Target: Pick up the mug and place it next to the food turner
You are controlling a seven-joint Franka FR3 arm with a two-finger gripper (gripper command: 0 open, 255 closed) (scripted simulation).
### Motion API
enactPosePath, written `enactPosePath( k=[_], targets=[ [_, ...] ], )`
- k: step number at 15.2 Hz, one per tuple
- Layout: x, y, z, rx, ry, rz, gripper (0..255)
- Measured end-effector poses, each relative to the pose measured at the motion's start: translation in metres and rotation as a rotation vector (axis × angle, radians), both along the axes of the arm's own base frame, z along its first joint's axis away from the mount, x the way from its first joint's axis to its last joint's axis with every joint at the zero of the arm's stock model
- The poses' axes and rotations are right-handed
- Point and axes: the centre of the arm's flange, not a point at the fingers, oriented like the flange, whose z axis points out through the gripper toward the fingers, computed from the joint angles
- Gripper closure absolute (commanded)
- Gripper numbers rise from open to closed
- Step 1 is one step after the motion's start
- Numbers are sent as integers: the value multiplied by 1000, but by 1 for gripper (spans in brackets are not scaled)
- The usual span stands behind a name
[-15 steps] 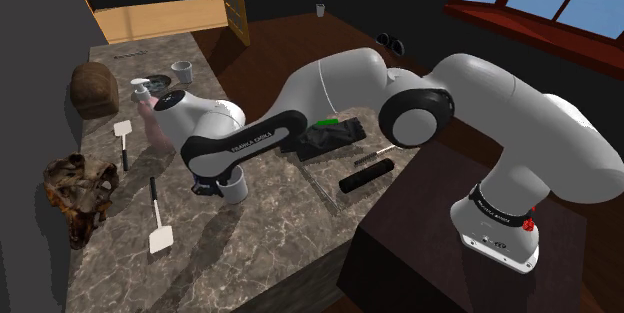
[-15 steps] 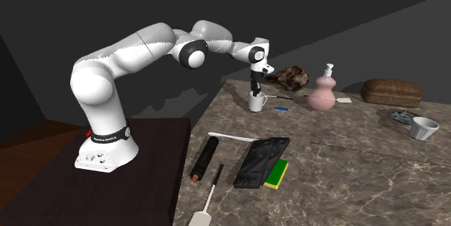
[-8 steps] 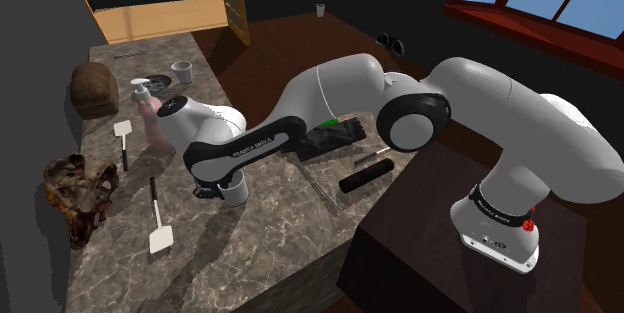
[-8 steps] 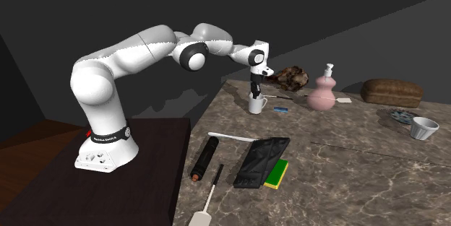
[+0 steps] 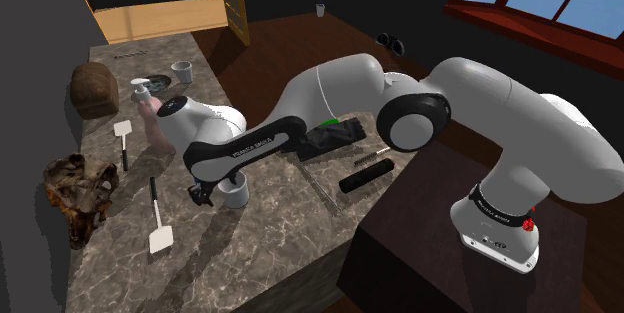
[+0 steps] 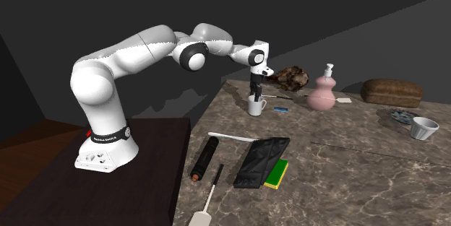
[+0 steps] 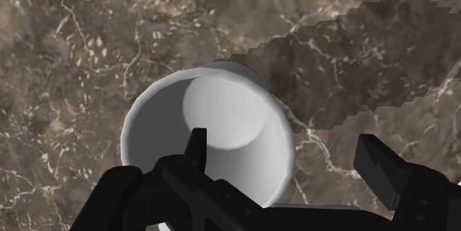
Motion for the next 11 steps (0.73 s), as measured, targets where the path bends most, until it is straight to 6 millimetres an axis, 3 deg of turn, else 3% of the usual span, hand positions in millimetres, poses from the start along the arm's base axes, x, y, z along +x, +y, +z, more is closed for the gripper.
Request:
enactPosePath(
  k=[5,11],
  targets=[
    [2,3,45,1,-1,0,0],
    [3,4,50,0,0,0,0]
  ],
)
